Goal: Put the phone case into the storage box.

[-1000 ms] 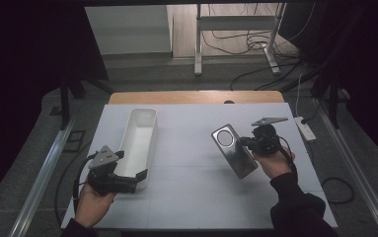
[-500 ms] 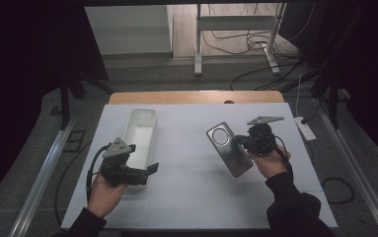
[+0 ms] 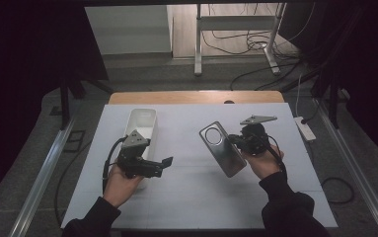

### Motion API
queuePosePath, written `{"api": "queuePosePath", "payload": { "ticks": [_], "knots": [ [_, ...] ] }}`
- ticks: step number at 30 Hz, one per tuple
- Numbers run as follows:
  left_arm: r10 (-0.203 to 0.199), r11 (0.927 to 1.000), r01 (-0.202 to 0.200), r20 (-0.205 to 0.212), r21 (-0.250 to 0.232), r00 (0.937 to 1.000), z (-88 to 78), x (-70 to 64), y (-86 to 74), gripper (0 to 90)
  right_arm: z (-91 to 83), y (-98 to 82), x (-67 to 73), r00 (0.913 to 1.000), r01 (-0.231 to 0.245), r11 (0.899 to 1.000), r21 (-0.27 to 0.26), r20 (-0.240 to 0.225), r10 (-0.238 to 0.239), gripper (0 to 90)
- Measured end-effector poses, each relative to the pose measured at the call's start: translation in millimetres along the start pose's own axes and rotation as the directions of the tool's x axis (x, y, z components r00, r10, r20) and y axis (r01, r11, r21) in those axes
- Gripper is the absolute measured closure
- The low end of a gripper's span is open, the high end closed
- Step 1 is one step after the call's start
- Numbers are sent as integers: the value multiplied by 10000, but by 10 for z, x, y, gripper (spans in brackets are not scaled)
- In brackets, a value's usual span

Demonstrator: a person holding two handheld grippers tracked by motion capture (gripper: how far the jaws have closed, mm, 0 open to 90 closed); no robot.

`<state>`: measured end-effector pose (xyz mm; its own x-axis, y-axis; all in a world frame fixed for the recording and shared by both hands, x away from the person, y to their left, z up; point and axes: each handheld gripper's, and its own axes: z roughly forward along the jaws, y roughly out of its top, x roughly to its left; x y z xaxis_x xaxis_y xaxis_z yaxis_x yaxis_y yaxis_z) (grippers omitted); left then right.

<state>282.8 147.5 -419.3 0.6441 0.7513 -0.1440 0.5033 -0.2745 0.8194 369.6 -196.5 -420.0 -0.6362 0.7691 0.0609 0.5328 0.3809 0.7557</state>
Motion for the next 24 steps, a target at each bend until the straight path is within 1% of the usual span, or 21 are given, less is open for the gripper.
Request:
{"api": "queuePosePath", "payload": {
  "ticks": [7,9,12,13,17,24],
  "knots": [
    [9,10000,-9,320,-5,9995,115,-38,62,0,26,35,89,9999,79,9999,-89,-95,-79,886],
    [-7,10000,8,369,-6,9993,160,-53,80,0,37,47,121,9998,101,9999,-118,-143,-102,886],
    [-5,10000,4,553,25,9985,238,-77,100,0,57,64,164,9998,139,9998,-161,-172,-142,886],
    [-5,10000,4,553,25,9985,238,-77,100,0,57,64,164,9998,139,9998,-161,-172,-142,886],
    [-81,9999,75,744,85,9972,324,-96,110,0,76,78,201,9997,144,9997,-214,-192,-148,886],
    [-211,9996,186,1147,222,9932,501,-136,121,0,103,89,241,9997,146,9996,-255,-196,-151,886]
  ]
}}
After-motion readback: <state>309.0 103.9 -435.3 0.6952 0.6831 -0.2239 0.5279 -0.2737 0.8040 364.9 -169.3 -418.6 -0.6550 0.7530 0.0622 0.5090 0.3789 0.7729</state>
